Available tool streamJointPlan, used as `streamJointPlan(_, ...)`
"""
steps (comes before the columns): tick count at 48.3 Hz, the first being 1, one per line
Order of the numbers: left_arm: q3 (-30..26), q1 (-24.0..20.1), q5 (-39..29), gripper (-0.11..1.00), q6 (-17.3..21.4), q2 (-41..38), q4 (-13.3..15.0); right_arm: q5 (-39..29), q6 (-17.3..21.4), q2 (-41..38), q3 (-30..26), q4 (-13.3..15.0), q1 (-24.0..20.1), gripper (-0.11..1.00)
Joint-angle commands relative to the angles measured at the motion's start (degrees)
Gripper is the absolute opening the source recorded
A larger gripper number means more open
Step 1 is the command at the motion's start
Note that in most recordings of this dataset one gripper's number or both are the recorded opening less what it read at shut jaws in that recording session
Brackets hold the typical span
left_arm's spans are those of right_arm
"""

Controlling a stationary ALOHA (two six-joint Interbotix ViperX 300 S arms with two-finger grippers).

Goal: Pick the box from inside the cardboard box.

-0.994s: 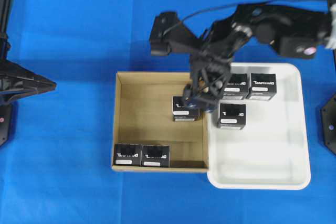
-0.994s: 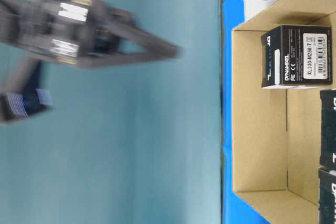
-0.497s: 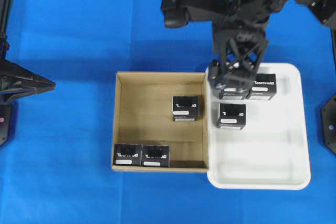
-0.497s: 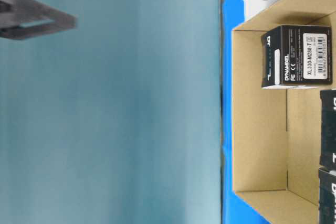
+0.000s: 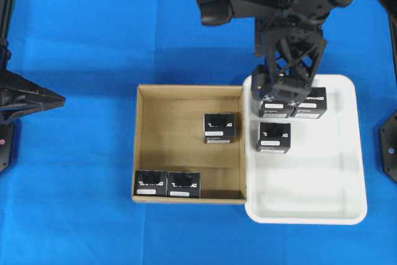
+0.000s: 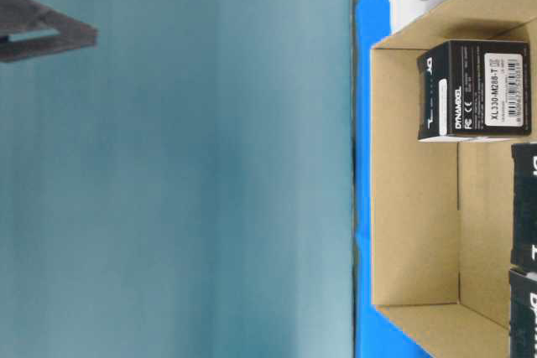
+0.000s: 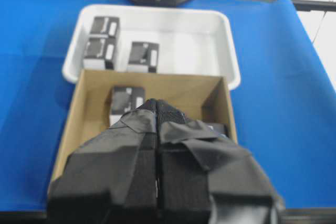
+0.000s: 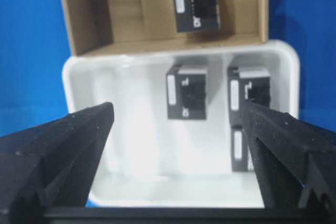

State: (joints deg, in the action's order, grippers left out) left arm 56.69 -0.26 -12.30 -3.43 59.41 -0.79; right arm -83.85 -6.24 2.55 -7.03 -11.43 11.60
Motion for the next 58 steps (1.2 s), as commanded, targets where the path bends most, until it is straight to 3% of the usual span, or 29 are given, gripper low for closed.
streamJointPlan(1,-1.8,0.2,0.4,-0.07,0.0,-0.3,-0.2,4.2,-0.8,-0.7,2.8,0.1,-0.6,0.99)
streamJointPlan(13,-1.9,1.0,0.4,-0.07,0.0,-0.3,-0.2,16.1,-5.8,-2.4,15.1,0.1,-0.6,0.99)
streamJointPlan(25,-2.0,1.1,0.4,-0.07,0.0,-0.4,-0.2,28.7,-7.0,-6.2,19.2,0.1,-1.1,0.99)
streamJointPlan(38,-2.0,1.1,0.4,-0.07,0.1,-0.4,-0.2,29.4,-11.0,-11.7,18.8,0.1,-2.7,0.99)
streamJointPlan(58,-1.9,1.1,0.4,-0.07,0.2,-0.4,-0.2,31.8,-11.5,-14.9,20.0,0.1,-3.6,0.99)
